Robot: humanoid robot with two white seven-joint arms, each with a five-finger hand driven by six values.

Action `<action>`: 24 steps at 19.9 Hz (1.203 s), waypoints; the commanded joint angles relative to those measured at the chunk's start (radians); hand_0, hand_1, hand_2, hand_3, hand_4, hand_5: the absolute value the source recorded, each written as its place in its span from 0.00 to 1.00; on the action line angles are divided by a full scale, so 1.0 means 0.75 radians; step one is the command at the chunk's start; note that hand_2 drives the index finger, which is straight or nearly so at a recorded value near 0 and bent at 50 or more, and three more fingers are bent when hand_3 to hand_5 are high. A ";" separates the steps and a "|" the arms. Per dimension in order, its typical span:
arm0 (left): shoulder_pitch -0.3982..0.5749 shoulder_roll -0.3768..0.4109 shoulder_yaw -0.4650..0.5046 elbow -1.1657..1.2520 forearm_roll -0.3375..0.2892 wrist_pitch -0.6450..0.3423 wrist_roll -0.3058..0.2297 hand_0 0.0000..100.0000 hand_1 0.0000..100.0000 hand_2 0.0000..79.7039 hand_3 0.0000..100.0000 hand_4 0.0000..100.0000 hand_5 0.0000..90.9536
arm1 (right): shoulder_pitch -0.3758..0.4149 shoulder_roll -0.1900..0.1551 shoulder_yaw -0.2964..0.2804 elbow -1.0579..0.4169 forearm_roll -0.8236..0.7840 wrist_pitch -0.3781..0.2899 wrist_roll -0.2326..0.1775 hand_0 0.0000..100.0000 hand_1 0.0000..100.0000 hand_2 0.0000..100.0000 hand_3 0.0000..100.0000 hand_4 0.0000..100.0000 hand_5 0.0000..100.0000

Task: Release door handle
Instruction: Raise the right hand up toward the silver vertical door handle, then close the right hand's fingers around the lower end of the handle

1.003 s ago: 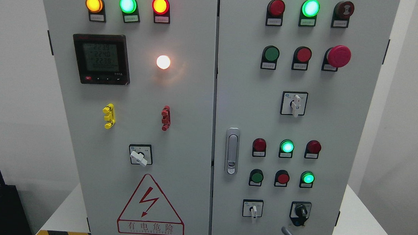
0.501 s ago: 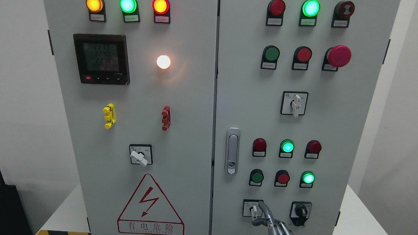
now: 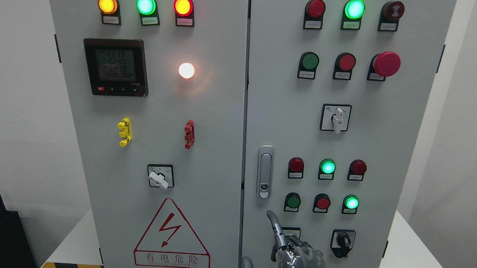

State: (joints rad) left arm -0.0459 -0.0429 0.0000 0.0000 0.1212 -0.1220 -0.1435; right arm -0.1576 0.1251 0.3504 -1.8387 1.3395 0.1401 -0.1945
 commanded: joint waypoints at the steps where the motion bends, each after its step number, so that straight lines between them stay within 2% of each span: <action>1: 0.000 0.000 0.014 0.022 0.000 0.001 0.001 0.12 0.39 0.00 0.00 0.00 0.00 | -0.109 0.013 0.042 0.167 0.079 0.061 0.010 0.35 0.19 0.00 1.00 1.00 1.00; 3: 0.000 0.000 0.014 0.022 0.000 0.001 0.001 0.12 0.39 0.00 0.00 0.00 0.00 | -0.135 0.013 0.038 0.183 0.077 0.099 0.014 0.35 0.19 0.00 1.00 1.00 1.00; 5: 0.002 0.000 0.014 0.022 0.000 0.001 0.001 0.12 0.39 0.00 0.00 0.00 0.00 | -0.154 0.013 0.028 0.206 0.077 0.114 0.051 0.35 0.19 0.00 1.00 1.00 1.00; 24: 0.000 0.000 0.014 0.022 0.000 -0.001 0.001 0.12 0.39 0.00 0.00 0.00 0.00 | -0.193 0.013 -0.021 0.216 0.077 0.128 0.059 0.37 0.18 0.00 1.00 1.00 1.00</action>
State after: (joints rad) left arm -0.0458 -0.0430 0.0000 0.0000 0.1212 -0.1220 -0.1434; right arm -0.2960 0.1339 0.3461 -1.6962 1.3965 0.2355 -0.1527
